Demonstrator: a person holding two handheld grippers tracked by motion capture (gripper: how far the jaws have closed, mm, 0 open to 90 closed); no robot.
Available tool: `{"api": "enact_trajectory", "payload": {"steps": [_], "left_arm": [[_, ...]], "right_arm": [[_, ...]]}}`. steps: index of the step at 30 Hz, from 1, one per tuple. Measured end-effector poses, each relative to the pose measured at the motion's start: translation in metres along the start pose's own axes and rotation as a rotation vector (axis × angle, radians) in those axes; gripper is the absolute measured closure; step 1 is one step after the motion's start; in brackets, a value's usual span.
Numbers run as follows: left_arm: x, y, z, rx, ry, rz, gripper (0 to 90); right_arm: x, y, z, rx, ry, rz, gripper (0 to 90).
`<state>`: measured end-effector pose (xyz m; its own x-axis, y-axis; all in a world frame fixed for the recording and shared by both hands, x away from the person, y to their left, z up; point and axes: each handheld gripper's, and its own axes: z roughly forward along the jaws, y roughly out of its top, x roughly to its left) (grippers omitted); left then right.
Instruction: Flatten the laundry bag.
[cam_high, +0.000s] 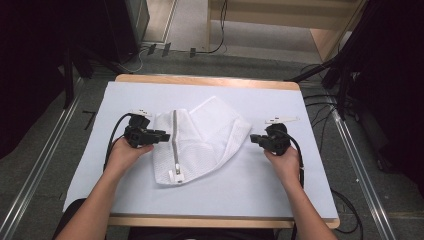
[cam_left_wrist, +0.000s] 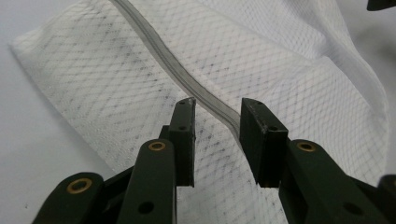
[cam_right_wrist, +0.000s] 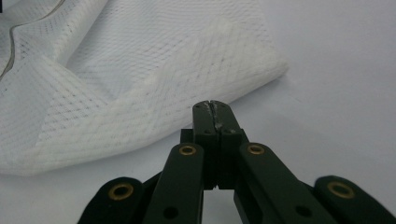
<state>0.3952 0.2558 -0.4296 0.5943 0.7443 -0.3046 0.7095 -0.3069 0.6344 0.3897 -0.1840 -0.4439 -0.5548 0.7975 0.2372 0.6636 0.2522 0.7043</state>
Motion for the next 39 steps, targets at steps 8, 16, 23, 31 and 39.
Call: {"api": "enact_trajectory", "payload": {"steps": [8,16,23,31,39], "left_arm": [[0.004,0.002,0.003,0.01,0.016,0.004,65.9],[0.021,0.011,-0.002,-0.017,0.056,0.005,65.7],[0.043,0.018,0.005,-0.064,0.089,0.018,56.2],[0.057,0.024,0.019,-0.064,0.143,0.0,46.3],[0.064,0.02,0.026,-0.031,0.153,-0.021,46.9]], "right_arm": [[0.002,0.002,0.0,-0.019,-0.01,-0.011,88.6],[0.004,0.014,0.011,-0.027,-0.021,-0.034,81.1],[-0.009,0.023,0.022,-0.02,-0.032,-0.007,73.5],[-0.019,0.03,0.036,-0.023,-0.04,0.005,55.4],[-0.007,0.041,0.063,0.001,-0.031,-0.033,47.5]]}}
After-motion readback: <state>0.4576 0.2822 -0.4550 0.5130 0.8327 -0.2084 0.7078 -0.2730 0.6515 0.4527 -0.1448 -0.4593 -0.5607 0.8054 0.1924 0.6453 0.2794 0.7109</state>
